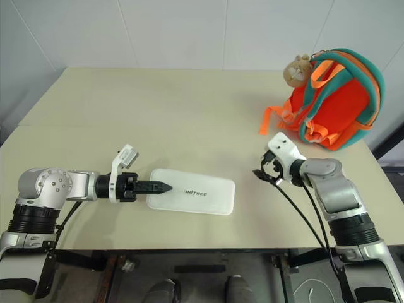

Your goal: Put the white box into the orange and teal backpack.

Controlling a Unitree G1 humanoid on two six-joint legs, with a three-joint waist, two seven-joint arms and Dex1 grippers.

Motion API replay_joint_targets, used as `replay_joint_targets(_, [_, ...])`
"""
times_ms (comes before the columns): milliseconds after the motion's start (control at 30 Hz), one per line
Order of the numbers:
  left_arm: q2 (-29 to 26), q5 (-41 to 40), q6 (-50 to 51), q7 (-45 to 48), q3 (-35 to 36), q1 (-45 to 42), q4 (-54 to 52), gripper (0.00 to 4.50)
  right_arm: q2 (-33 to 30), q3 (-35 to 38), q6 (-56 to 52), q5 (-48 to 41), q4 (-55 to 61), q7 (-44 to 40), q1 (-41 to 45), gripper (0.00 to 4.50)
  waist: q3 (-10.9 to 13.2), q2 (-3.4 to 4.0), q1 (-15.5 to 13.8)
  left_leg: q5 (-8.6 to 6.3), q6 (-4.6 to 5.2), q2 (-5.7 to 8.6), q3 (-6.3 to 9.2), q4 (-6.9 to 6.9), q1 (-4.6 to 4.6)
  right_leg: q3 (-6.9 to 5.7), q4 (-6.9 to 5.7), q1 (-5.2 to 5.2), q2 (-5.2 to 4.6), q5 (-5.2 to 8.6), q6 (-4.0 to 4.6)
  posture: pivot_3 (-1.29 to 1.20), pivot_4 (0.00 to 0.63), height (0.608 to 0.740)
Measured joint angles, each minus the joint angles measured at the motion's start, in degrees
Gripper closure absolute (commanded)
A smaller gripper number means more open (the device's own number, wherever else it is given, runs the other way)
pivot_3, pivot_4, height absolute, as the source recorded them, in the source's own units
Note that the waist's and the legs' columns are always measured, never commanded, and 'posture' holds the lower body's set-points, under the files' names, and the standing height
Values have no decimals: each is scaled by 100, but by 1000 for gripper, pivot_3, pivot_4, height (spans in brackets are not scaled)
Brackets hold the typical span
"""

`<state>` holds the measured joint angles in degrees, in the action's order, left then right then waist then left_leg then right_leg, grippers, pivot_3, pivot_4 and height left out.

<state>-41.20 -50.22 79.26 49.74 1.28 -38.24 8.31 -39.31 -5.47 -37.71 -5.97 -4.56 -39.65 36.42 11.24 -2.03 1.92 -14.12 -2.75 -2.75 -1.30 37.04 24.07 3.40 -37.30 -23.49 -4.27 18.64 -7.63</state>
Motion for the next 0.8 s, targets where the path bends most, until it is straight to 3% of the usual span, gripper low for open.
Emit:
replay_joint_targets(200, [-165,0,-72,74,-141,130,-271,3194,495,659,-250,252,-1048,1528,710,0,0,0,0,1,0,0,-3,0,-1,2,-3,-1,-3,-1,2,0,150,740])
replay_joint_targets(433, [-166,-1,-39,72,-57,218,-368,3194,807,1395,205,275,-2015,2771,1364,0,0,0,14,1,1,1,-5,-3,-1,3,1,0,-4,-1,2,0,150,740])
replay_joint_targets(567, [-115,-27,91,6,128,252,-376,3195,856,1723,678,196,-2631,3077,1752,0,1,1,43,1,1,0,-5,-7,-1,3,1,-1,-4,-1,1,0,150,740])
replay_joint_targets(800, [116,-124,325,-521,1075,226,-293,3196,1003,1948,1700,63,-4034,3161,2398,0,2,4,168,2,0,0,-10,-18,0,4,8,-5,-4,-2,-1,0,150,740])
